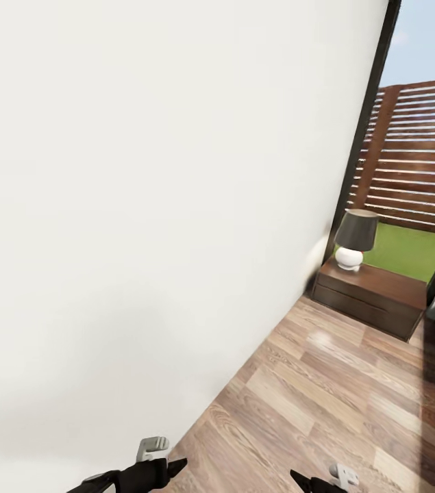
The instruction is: In the bedroom, move the book from the bed onto either nightstand, and place the two sandals side by side next to the bed.
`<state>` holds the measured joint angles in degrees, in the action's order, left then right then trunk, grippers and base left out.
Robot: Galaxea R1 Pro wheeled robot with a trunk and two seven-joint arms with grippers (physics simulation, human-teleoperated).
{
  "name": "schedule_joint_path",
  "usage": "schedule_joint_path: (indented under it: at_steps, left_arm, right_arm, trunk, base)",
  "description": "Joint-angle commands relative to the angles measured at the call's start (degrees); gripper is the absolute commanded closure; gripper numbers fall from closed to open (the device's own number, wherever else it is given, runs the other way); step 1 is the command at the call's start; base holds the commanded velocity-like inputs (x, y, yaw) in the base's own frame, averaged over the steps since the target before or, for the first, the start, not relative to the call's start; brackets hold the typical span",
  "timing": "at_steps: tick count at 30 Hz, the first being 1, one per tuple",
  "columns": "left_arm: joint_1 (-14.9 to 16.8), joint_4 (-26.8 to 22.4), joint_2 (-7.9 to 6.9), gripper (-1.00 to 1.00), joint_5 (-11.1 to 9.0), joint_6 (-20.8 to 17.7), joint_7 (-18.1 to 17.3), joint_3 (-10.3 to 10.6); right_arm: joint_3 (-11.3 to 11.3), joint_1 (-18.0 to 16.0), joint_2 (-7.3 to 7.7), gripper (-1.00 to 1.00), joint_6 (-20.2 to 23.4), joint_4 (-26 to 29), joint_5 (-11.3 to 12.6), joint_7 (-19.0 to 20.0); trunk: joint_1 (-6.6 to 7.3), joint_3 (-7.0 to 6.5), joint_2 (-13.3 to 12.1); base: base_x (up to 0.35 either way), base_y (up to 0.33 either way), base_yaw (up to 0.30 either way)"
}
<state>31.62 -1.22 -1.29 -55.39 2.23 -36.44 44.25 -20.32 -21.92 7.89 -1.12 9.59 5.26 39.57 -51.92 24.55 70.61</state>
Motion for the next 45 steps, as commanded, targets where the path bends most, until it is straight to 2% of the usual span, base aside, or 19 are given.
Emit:
schedule_joint_path:
  at_steps: [1, 6, 16, 39, 45]
  left_arm:
    - [0.0, 0.0, -0.02, -1.0, -0.3, 0.2, -0.1, 0.5]
    - [0.0, 0.0, -0.02, -1.0, -0.3, 0.2, -0.1, 0.5]
    - [0.0, 0.0, -0.02, -1.0, -0.3, 0.2, -0.1, 0.5]
    - [0.0, 0.0, -0.02, -1.0, -0.4, 0.2, -0.1, 0.5]
    - [0.0, 0.0, -0.02, -1.0, -0.3, 0.2, -0.1, 0.5]
  right_arm:
    - [0.3, -0.1, 0.03, -1.0, -0.1, -0.1, 0.5, 0.2]
    - [0.3, -0.1, 0.04, -1.0, -0.1, -0.1, 0.6, 0.2]
    - [0.3, -0.1, 0.03, -1.0, -0.1, -0.1, 0.5, 0.1]
    - [0.3, -0.1, 0.02, -1.0, -0.1, -0.2, 0.5, 0.1]
    - [0.3, -0.1, 0.02, -1.0, -0.1, -0.2, 0.5, 0.1]
  trunk:
    - [0.0, 0.06, 0.0]
    - [0.0, 0.06, 0.0]
    - [0.0, 0.06, 0.0]
    - [0.0, 0.06, 0.0]
    - [0.0, 0.06, 0.0]
  base:
    - [0.0, 0.0, -0.258]
    - [0.083, 0.0, -0.258]
    - [0.276, 0.0, -0.258]
    - [0.015, 0.0, -0.258]
    - [0.22, 0.0, -0.258]
